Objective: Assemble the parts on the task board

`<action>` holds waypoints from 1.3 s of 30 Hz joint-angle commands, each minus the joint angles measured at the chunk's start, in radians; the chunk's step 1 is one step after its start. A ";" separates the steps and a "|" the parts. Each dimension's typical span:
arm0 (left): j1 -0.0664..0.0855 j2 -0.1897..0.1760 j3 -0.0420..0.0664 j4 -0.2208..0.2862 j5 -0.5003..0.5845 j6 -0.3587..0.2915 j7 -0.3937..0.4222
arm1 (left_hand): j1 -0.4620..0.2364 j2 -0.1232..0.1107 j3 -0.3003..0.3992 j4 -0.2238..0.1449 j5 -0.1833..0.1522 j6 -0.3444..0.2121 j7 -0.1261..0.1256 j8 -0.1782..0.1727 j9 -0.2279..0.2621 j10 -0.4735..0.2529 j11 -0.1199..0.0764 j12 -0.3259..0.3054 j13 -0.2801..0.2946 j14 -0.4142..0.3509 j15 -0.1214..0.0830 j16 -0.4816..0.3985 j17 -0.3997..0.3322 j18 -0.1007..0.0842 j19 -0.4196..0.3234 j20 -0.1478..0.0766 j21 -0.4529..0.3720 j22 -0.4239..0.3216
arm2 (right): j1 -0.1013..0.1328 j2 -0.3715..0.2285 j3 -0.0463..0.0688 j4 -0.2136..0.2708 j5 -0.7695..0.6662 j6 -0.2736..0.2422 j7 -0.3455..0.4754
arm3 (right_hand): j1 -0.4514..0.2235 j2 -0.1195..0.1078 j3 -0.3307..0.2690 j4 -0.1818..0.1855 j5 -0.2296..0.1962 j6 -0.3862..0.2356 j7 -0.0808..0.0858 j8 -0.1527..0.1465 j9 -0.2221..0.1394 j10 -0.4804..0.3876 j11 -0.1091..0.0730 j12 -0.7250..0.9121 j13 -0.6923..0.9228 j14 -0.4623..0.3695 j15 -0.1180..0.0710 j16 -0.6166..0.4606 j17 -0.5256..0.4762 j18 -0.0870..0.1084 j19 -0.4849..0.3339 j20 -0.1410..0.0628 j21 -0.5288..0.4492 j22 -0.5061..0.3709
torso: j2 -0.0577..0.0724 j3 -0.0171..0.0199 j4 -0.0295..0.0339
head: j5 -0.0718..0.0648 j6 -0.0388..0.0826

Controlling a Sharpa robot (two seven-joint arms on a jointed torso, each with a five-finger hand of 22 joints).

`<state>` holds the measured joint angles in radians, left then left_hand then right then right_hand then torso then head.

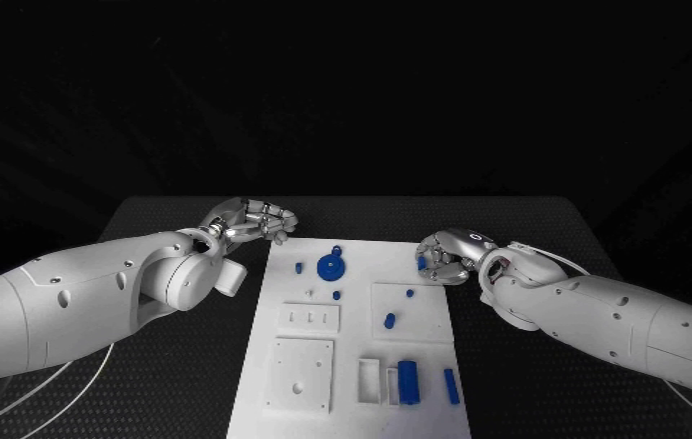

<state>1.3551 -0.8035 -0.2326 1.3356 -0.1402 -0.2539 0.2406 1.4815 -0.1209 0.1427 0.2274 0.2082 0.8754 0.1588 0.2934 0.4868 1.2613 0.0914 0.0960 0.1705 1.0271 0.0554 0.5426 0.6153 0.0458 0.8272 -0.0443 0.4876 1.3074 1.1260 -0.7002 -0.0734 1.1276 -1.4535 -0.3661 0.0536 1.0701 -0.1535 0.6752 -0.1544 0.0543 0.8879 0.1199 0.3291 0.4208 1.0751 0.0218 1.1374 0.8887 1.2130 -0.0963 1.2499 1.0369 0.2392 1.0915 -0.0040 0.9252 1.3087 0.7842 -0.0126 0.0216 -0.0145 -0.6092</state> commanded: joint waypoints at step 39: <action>0.001 0.001 0.001 0.008 -0.031 0.053 -0.003 | 0.067 0.030 -0.037 0.057 -0.004 0.057 -0.023 0.019 0.019 0.065 -0.027 0.010 0.024 0.000 0.002 -0.015 0.006 0.017 -0.011 0.003 0.010 0.014 | 0.005 -0.020 0.001 0.054 -0.073 -0.033 -0.074 | 0.040 -0.001 0.100 0.024 -0.006 0.165 -0.034 0.054 0.030 -0.039 -0.044 0.008 -0.002 0.012 -0.026 0.008 0.000 0.023 0.004 -0.009 0.012 0.014 | -0.001 -0.0009 -0.0003 | -0.007 0.001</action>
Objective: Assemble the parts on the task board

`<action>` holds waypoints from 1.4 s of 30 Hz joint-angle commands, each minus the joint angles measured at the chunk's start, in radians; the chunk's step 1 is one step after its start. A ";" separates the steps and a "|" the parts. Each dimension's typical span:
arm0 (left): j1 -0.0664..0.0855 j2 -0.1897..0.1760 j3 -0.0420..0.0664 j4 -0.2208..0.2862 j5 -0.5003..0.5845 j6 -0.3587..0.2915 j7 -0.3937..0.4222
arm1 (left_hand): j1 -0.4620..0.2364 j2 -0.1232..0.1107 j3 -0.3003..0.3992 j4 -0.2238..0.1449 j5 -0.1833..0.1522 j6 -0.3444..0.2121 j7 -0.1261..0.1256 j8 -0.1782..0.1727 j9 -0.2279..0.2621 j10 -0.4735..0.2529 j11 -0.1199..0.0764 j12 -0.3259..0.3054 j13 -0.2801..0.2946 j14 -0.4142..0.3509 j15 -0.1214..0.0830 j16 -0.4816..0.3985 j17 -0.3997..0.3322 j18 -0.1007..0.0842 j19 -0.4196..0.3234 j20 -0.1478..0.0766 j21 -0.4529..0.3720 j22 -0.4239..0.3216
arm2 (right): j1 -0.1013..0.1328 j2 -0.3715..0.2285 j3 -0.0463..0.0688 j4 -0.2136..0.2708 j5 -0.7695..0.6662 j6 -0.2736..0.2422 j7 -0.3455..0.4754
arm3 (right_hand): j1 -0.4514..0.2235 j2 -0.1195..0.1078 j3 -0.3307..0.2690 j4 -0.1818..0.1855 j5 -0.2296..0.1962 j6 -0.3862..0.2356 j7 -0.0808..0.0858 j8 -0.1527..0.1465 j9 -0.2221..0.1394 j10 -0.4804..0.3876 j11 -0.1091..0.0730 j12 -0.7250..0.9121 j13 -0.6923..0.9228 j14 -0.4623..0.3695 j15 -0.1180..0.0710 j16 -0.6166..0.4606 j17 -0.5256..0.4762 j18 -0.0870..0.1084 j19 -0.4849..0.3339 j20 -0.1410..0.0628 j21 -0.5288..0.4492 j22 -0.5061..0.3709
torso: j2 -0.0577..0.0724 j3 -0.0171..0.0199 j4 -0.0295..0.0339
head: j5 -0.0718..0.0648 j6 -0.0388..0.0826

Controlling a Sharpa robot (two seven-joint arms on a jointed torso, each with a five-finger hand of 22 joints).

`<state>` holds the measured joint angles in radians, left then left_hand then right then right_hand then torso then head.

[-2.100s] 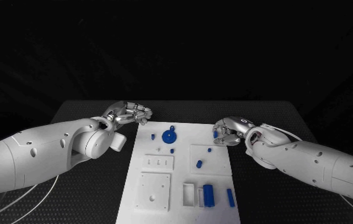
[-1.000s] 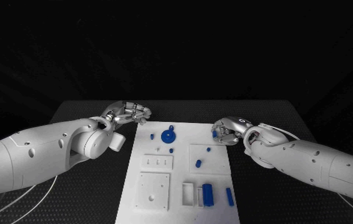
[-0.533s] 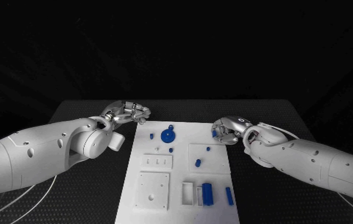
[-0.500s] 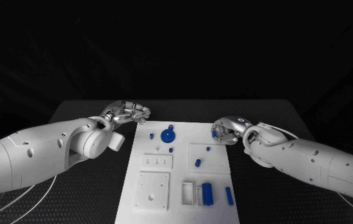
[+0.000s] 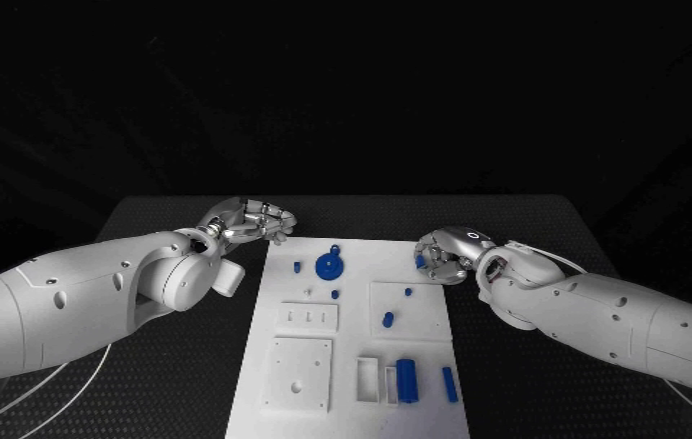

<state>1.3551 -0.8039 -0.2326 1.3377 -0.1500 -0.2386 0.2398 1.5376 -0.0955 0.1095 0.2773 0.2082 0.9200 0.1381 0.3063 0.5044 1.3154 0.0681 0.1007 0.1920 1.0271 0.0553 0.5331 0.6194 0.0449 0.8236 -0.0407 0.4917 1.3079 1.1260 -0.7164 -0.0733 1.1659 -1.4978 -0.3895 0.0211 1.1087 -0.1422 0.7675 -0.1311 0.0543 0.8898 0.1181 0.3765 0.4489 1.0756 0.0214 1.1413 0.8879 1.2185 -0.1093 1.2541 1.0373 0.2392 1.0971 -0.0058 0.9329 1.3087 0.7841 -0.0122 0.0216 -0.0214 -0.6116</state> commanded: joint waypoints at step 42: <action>0.002 0.128 0.001 0.069 -0.017 0.007 -0.270 | -0.314 -0.059 0.061 0.017 -0.159 0.024 0.003 -0.033 -0.049 -0.023 0.015 -0.030 0.003 -0.004 0.004 -0.019 0.018 0.026 -0.015 0.000 0.018 0.015 | 0.125 0.058 0.004 0.315 -0.110 0.073 -0.206 | 0.003 -0.038 0.044 0.005 -0.006 0.170 -0.035 0.011 0.007 -0.030 -0.047 -0.001 -0.006 0.013 -0.016 0.003 -0.004 0.023 0.004 -0.011 0.007 0.012 | -0.017 -0.0081 -0.0067 | 0.032 0.035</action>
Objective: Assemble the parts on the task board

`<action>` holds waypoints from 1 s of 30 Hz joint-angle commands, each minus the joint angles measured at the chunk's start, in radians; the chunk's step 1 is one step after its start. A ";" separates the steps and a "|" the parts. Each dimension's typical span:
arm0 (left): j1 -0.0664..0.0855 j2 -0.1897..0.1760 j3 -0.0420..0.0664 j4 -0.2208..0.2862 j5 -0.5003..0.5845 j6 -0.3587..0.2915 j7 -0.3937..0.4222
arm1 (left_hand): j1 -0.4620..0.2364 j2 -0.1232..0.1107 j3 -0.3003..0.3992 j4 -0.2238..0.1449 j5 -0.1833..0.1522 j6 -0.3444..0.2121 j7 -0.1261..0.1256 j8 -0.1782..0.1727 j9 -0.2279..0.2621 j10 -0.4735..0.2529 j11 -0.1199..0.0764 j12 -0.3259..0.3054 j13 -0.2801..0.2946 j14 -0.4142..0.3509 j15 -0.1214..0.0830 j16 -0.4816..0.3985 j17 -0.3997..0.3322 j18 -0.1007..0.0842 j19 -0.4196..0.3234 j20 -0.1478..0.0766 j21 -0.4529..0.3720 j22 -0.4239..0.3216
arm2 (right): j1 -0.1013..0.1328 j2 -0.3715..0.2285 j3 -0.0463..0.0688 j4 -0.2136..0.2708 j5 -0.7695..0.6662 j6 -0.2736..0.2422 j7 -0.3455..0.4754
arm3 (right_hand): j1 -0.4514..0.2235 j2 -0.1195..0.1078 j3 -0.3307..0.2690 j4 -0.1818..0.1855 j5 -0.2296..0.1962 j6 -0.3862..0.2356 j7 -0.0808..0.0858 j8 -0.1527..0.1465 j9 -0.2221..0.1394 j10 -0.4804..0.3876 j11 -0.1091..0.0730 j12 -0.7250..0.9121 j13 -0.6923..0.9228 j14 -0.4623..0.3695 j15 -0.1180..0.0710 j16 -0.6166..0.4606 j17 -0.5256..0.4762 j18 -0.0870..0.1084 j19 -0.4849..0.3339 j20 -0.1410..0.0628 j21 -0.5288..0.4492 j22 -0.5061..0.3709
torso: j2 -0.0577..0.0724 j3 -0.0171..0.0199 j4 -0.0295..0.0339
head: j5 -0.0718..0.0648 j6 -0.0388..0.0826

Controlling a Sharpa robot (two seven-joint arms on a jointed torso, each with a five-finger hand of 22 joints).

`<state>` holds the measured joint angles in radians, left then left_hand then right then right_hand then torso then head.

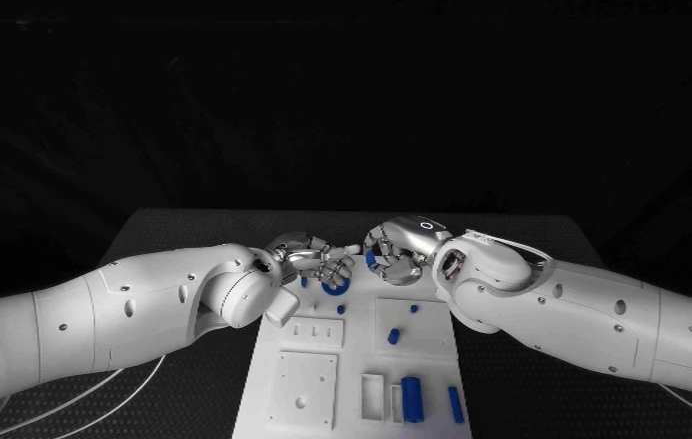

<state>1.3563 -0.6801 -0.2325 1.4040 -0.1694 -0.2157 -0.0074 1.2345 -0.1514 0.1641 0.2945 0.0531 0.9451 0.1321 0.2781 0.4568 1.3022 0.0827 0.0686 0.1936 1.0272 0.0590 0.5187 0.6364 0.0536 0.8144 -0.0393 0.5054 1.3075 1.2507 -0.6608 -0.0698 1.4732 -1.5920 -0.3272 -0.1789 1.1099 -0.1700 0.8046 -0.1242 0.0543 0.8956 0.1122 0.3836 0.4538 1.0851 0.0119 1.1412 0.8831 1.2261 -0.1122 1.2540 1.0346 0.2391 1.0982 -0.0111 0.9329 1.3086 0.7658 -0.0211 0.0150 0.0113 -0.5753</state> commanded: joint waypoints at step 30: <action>0.001 0.014 0.001 0.009 -0.011 0.043 -0.046 | -0.016 0.039 0.012 -0.004 -0.001 0.050 -0.016 0.025 0.009 0.037 -0.026 0.038 0.024 0.006 -0.007 0.005 0.011 0.018 -0.007 -0.007 0.017 0.018 | 0.000 0.038 0.000 0.024 -0.026 0.027 0.002 | 0.001 -0.015 0.016 -0.001 -0.006 0.164 -0.030 0.004 0.002 -0.038 -0.038 -0.002 -0.002 0.006 -0.014 0.003 -0.002 0.023 0.004 -0.006 0.007 0.011 | 0.000 -0.0010 -0.0016 | -0.003 -0.013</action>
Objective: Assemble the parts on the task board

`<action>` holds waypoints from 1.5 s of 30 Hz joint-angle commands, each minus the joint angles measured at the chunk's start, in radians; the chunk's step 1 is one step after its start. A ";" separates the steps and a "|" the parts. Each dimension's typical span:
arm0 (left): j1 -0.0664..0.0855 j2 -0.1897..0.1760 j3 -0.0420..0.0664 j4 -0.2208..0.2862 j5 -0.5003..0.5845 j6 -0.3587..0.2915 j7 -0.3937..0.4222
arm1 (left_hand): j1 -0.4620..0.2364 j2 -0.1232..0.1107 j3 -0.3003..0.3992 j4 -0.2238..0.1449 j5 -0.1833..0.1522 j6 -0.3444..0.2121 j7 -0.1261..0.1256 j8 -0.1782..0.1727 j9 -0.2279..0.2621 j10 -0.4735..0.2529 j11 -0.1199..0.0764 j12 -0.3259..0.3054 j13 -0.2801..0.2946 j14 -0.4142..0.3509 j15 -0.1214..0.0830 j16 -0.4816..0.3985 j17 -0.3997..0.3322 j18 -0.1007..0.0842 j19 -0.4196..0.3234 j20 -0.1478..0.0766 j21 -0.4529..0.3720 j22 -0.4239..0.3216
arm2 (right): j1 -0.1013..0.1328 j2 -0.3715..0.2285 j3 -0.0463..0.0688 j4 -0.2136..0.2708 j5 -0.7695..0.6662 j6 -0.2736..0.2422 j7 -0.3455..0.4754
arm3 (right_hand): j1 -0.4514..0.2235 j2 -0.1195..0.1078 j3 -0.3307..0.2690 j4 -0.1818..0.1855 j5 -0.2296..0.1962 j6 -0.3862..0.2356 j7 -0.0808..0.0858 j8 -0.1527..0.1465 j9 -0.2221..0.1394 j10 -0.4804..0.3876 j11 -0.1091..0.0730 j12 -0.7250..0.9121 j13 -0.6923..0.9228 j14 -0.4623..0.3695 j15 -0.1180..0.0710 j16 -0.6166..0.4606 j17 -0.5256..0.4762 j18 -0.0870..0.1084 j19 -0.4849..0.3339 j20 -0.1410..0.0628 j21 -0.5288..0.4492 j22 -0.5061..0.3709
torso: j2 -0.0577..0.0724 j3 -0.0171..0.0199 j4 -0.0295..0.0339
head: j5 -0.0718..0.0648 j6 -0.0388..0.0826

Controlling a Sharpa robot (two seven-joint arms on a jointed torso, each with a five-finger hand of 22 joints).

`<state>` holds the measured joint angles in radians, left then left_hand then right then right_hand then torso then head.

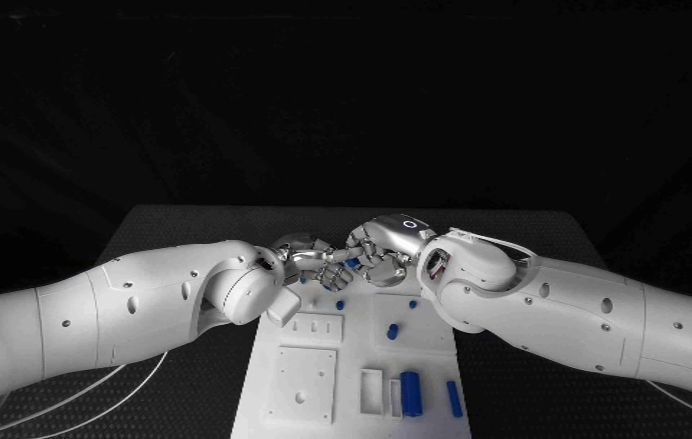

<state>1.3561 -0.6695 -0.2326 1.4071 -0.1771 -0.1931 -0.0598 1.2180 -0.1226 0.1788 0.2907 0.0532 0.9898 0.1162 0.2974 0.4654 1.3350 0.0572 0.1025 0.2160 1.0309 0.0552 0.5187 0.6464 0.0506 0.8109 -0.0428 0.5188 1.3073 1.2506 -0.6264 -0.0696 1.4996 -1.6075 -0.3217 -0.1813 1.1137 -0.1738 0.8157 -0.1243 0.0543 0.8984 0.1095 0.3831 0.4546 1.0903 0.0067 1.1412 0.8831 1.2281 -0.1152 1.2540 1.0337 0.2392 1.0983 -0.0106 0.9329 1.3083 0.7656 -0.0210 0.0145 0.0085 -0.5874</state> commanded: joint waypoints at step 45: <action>0.001 -0.010 0.001 0.003 -0.011 0.052 -0.016 | 0.178 0.103 -0.070 -0.009 0.223 0.041 -0.015 0.013 0.007 0.003 -0.017 0.061 0.047 0.000 -0.012 0.043 0.025 0.008 -0.017 -0.014 0.020 0.012 | 0.000 0.010 0.000 -0.016 -0.003 0.024 0.006 | -0.004 -0.013 0.012 0.000 -0.006 0.161 -0.027 0.004 0.002 -0.042 -0.032 -0.002 -0.002 0.004 -0.011 0.003 -0.002 0.023 0.004 -0.007 0.007 0.011 | 0.000 0.0005 0.0001 | -0.006 -0.010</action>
<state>1.3565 -0.6805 -0.2326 1.4071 -0.1813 -0.1723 -0.0737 1.3877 -0.0208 0.1109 0.2833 0.2725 1.0305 0.1001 0.3145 0.4705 1.3453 0.0397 0.1600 0.2618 1.0361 0.0428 0.5584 0.6703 0.0525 0.7984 -0.0553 0.5341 1.3078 1.2505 -0.6169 -0.0705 1.4821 -1.6055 -0.3023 -0.1793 1.1097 -0.1778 0.8212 -0.1243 0.0543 0.8991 0.1088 0.3830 0.4555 1.0899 0.0071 1.1412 0.8825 1.2300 -0.1161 1.2540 1.0330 0.2394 1.1042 -0.0095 0.9329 1.3084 0.7653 -0.0203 0.0138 0.0033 -0.5981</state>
